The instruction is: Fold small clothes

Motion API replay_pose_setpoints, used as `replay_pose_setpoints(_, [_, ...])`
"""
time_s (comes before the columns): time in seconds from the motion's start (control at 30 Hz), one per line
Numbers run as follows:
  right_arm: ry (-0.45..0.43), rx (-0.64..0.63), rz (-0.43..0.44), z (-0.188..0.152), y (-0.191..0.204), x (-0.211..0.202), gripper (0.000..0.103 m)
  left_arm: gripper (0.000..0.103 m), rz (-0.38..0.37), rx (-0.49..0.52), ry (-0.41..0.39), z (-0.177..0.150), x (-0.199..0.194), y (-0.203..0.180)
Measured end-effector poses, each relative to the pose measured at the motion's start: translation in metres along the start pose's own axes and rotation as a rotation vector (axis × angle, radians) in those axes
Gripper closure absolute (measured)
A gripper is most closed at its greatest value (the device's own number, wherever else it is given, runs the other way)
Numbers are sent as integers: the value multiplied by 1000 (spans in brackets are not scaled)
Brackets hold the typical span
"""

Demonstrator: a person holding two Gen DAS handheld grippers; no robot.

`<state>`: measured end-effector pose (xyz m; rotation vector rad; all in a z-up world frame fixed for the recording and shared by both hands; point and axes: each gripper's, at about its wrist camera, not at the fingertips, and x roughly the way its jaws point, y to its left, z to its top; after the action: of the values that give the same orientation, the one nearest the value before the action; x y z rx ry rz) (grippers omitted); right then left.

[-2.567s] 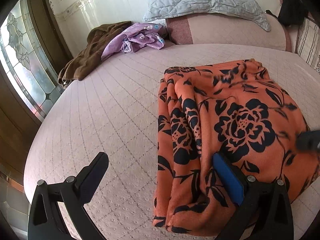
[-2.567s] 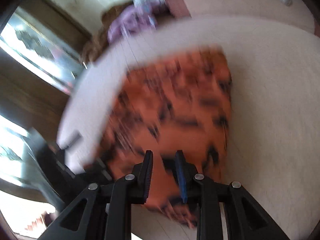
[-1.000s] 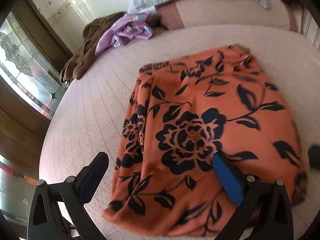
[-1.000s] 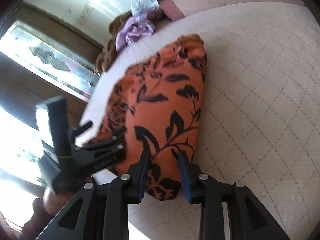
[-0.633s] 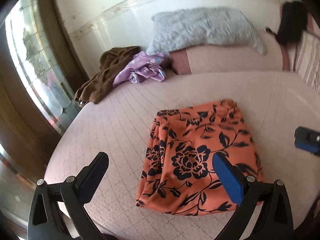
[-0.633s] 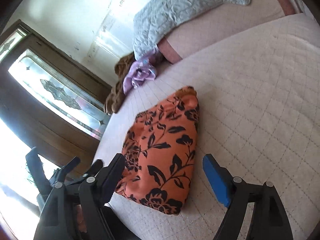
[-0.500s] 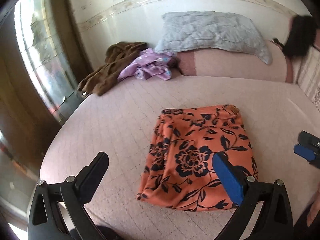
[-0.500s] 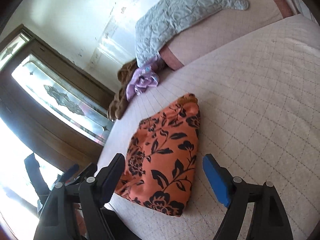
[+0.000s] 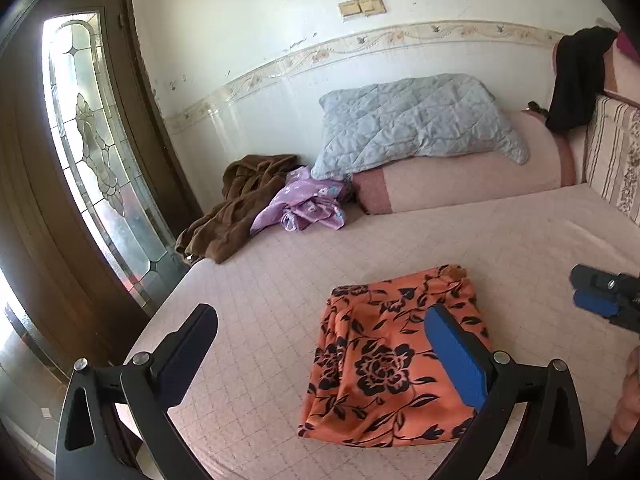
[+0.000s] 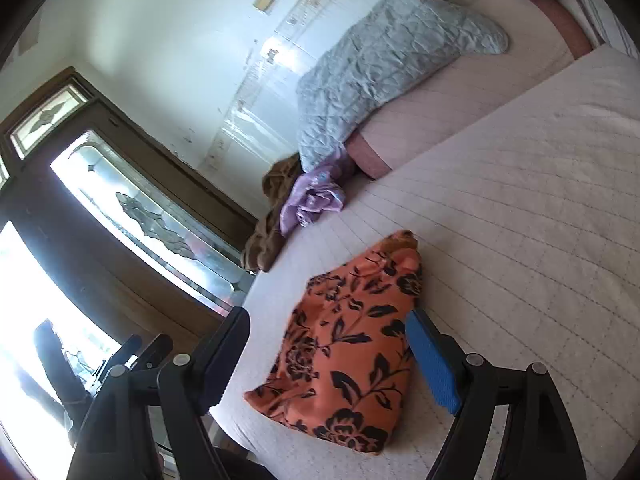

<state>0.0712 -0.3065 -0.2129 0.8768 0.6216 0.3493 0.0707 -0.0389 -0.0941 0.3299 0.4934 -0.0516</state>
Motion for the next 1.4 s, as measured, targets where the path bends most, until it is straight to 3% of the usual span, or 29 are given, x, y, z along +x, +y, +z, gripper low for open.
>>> replay_pose_setpoints(0.17, [12,-21,-12,-4,4,0,20,0,-20,-17,21,2,9,-3])
replay_pose_setpoints(0.43, [57,-8,-62,-10,-6,12,20,0,-35,-89,149,-12,57,-2])
replay_pose_setpoints(0.67, [108,2,-103,-13,-14,33,20,0,-25,-107,213,-25,88,4])
replay_pose_setpoints(0.8, [139,3,-88,-16,-17,48,21,0,-15,-141,293,-39,117,19])
replay_pose_setpoints(0.9, [175,-22,-22,-22,-12,58,24,0,19,-176,375,-55,141,32])
replay_pose_setpoints(1.0, [227,-74,-22,-33,-4,75,36,0,44,-185,471,-77,165,40])
replay_pose_setpoints(1.07, [334,-49,-19,-47,-10,97,50,0,39,-164,531,-93,179,38])
replay_pose_setpoints(1.1, [393,-51,-56,-56,-14,110,54,0,41,-143,561,-101,186,35])
replay_pose_setpoints(1.13, [407,-85,-102,-61,-13,117,64,0,36,-135,568,-106,188,33])
replay_pose_setpoints(1.17, [401,-129,-136,-64,-10,118,65,0,26,-142,554,-107,187,34])
replay_pose_setpoints(1.3, [394,-109,-121,-51,-7,112,63,0,1,-111,527,-92,189,40])
replay_pose_setpoints(1.4, [323,-78,-105,-35,-11,105,62,0,1,-124,507,-77,196,49])
